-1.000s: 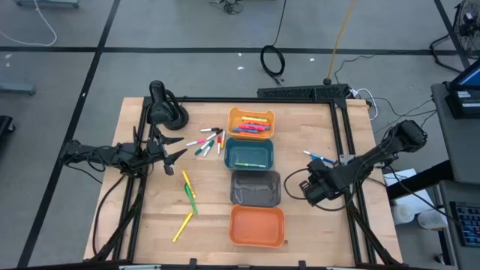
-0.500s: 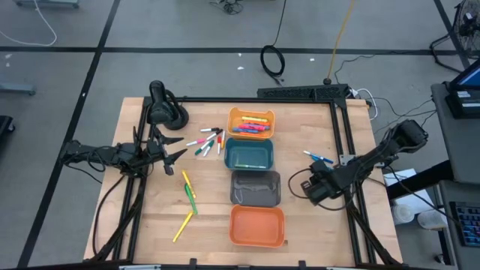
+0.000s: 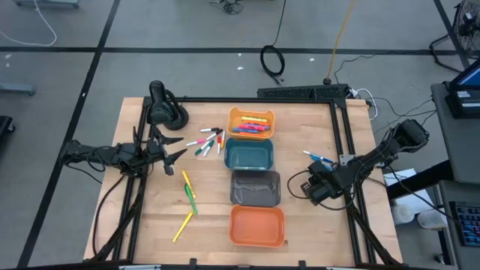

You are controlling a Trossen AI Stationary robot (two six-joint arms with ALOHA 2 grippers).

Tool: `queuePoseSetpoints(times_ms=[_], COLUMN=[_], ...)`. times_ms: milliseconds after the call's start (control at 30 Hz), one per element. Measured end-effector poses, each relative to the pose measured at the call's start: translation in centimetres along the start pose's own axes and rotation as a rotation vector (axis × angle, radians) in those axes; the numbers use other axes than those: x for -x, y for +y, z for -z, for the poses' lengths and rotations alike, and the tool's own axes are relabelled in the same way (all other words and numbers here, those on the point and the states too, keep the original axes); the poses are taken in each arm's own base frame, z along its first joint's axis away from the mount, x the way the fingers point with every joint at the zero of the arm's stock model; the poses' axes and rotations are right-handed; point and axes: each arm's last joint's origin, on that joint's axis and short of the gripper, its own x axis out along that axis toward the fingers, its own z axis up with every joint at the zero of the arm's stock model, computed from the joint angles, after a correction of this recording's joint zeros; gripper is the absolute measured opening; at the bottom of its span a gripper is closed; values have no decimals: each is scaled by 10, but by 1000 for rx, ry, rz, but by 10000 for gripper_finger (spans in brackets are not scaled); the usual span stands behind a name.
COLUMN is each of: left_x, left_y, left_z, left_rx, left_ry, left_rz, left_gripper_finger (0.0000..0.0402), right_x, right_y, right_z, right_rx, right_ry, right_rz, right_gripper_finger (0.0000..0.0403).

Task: Pick & Place Markers
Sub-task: Put the light green thin dry erase marker into the blue bin

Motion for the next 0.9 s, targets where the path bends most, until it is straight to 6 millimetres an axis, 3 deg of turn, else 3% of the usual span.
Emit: queuePoseSetpoints(times_ms=[300,667,900], left_x=[0,0,0], left_y=[0,0,0], left_z=[0,0,0], left_rx=[0,0,0], left_ry=[0,0,0], left_rz=[0,0,0], left_gripper_finger=[214,214,214], right_x=[0,0,-1], right_y=[1,2,2], right_z=[0,0,0], right_rx=[26,25,29], right_ry=[4,7,7], right_rz=[-8,-14,-15], right_gripper_finger=[92,28,38])
